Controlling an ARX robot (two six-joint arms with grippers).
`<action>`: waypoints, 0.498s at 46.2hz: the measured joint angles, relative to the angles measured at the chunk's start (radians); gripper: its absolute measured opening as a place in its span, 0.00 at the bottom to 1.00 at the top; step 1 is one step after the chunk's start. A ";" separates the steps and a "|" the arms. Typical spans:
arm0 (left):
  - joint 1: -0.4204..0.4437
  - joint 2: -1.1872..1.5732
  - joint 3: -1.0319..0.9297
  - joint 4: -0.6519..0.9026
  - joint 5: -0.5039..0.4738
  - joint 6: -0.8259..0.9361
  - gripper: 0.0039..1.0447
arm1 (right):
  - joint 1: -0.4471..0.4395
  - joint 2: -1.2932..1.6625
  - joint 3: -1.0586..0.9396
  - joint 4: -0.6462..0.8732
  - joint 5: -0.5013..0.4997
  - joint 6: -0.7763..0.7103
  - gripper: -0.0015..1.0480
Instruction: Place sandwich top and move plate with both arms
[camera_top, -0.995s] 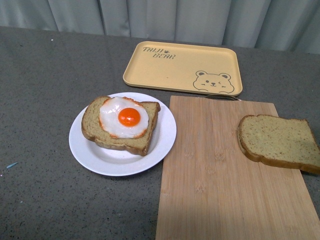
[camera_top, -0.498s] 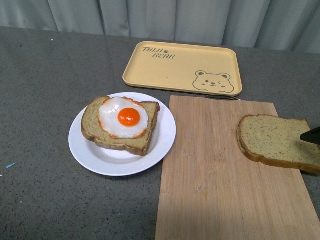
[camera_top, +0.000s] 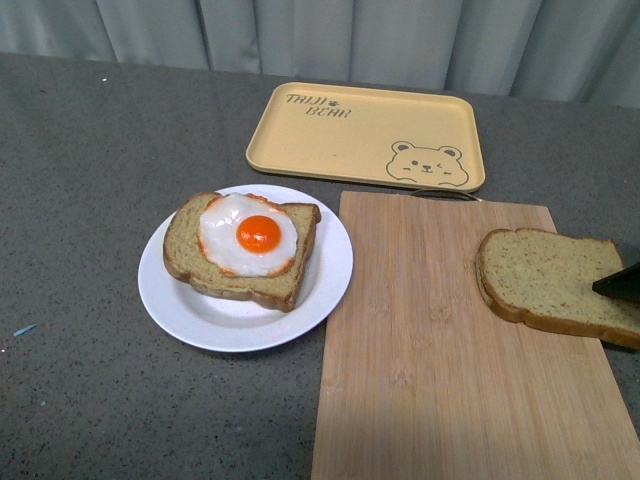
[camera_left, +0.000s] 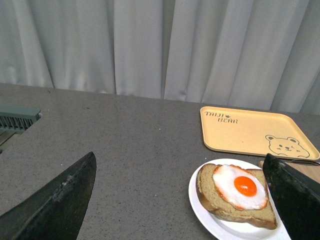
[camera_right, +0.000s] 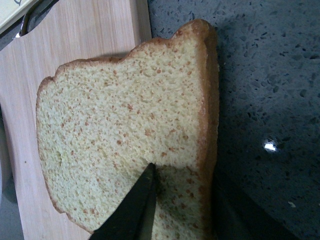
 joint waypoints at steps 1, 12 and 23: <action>0.000 0.000 0.000 0.000 0.000 0.000 0.94 | -0.003 -0.003 0.000 -0.008 -0.002 -0.002 0.24; 0.000 0.000 0.000 0.000 0.000 0.000 0.94 | -0.021 -0.099 -0.011 -0.073 -0.080 -0.041 0.02; 0.000 0.000 0.000 0.000 0.000 0.000 0.94 | 0.012 -0.253 -0.028 -0.080 -0.241 -0.033 0.02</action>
